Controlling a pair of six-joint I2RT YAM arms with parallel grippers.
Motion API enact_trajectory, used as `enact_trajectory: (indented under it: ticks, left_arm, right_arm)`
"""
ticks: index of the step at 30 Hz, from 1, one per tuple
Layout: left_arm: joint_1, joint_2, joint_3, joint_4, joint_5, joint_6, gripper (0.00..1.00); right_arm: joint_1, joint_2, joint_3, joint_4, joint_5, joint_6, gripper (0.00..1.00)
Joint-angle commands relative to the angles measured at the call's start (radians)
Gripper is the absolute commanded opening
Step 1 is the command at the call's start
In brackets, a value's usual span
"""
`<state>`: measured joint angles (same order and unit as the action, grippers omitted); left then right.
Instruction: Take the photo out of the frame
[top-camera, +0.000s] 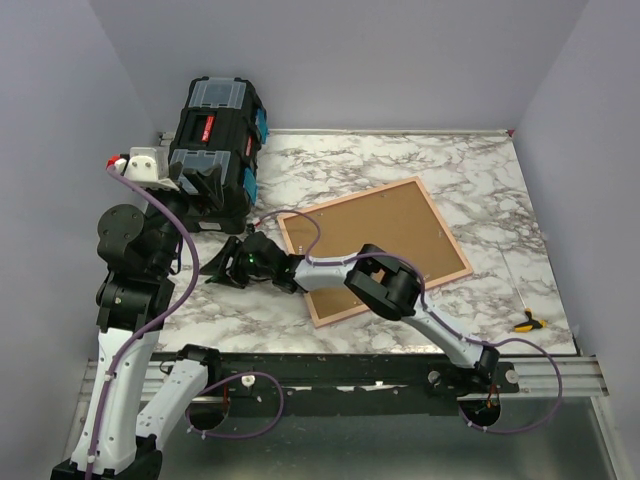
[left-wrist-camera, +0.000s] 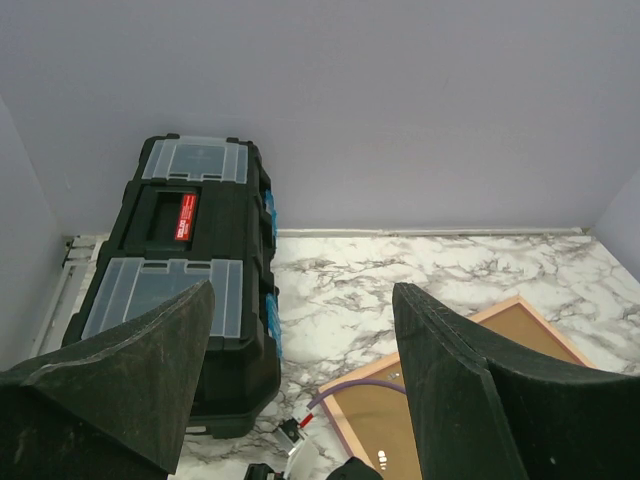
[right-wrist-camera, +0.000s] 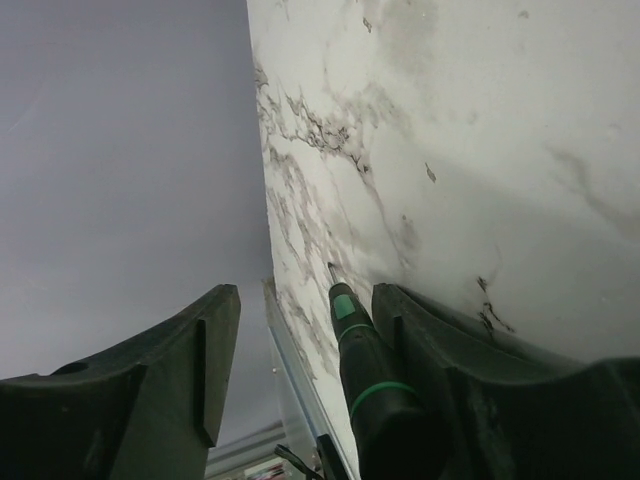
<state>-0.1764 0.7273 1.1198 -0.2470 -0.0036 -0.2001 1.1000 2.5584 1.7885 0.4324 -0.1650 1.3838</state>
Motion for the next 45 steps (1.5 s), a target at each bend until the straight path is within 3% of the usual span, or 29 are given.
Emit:
enact_trajectory:
  ticks: [1, 8, 13, 15, 28, 45]
  left_arm:
    - [0.008, 0.0, -0.008, 0.026, 0.019, -0.005, 0.73]
    - [0.008, 0.006, -0.008, 0.024, 0.022, -0.007, 0.73]
    - [0.009, 0.006, -0.008, 0.023, 0.018, -0.006, 0.73]
    - [0.009, 0.006, -0.008, 0.022, 0.014, -0.006, 0.74]
    - [0.023, 0.034, -0.002, 0.018, 0.052, -0.036, 0.73]
    - [0.037, 0.042, -0.002, 0.018, 0.071, -0.05, 0.73]
  right_arm:
    - [0.016, -0.027, -0.053, -0.157, 0.066, -0.069, 0.67]
    - [0.029, -0.077, 0.026, -0.383, 0.093, -0.186, 0.86]
    - [0.038, -0.118, 0.007, -0.419, 0.103, -0.202, 0.93]
    - [0.038, -0.125, 0.002, -0.43, 0.107, -0.209, 1.0]
    - [0.038, -0.083, 0.151, -0.508, 0.067, -0.277, 1.0]
    - [-0.008, -0.015, 0.355, -0.722, 0.251, -0.323, 1.0]
